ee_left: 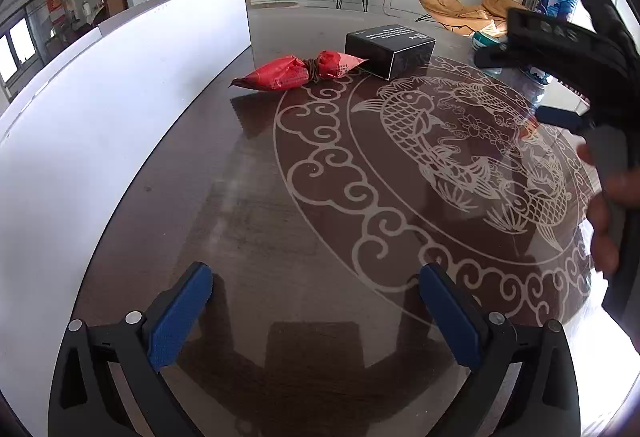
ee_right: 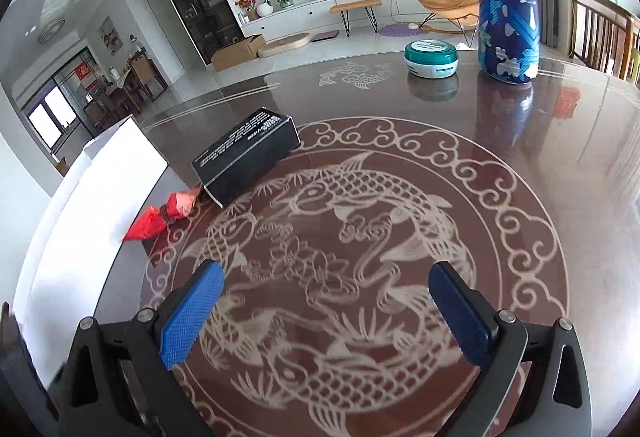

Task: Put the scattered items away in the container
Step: 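Move right tool toward the black odor removing bar box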

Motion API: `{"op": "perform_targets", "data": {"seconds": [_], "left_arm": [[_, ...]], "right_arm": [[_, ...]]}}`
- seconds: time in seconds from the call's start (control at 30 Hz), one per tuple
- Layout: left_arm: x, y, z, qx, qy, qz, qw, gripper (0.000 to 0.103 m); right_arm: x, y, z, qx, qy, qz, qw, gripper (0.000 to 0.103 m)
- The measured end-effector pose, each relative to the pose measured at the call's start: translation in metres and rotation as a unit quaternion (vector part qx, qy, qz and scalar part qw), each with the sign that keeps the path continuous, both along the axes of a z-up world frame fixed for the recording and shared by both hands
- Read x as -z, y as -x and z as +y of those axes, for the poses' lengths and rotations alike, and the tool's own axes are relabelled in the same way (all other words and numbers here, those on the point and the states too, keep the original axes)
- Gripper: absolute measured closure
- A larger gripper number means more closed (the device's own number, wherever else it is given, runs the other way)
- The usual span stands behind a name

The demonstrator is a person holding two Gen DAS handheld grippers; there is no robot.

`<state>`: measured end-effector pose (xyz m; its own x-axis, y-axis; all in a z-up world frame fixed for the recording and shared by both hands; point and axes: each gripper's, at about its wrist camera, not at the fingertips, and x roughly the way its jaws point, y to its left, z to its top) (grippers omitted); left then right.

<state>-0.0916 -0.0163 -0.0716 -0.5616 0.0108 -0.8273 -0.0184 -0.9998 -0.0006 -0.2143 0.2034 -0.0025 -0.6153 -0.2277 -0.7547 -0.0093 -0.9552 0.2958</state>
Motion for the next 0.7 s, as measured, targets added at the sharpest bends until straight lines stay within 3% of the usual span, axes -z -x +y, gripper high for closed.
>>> {"op": "perform_targets", "data": {"seconds": [0.13,0.23,0.33,0.4,0.47,0.57,0.7], "left_arm": [[0.0,-0.015,-0.002,0.006,0.0,0.002,1.0,0.0],[-0.001,-0.012,0.001,0.006,0.0,0.003,1.0,0.0],[-0.001,-0.011,0.001,0.006,0.0,0.003,1.0,0.0],[-0.001,-0.01,0.001,0.006,0.0,0.003,1.0,0.0],[-0.002,-0.01,0.001,0.007,0.0,0.003,1.0,0.0],[-0.002,-0.009,0.002,0.009,-0.002,0.003,1.0,0.0],[-0.003,-0.018,0.002,0.029,-0.007,0.002,0.9995,0.0]], "right_arm": [[0.006,0.105,-0.019,0.039,0.029,-0.058,0.997,0.001],[0.007,0.144,-0.04,0.066,0.022,-0.057,0.996,0.001],[0.017,0.169,-0.08,0.029,-0.022,-0.084,0.996,0.0],[0.02,0.173,-0.113,-0.006,-0.078,-0.086,0.993,0.0],[0.024,0.167,-0.144,-0.066,-0.103,-0.077,0.989,0.0],[0.029,0.143,-0.19,-0.174,-0.166,-0.059,0.969,0.0],[0.032,0.102,-0.206,-0.267,-0.17,-0.034,0.948,0.0]]}}
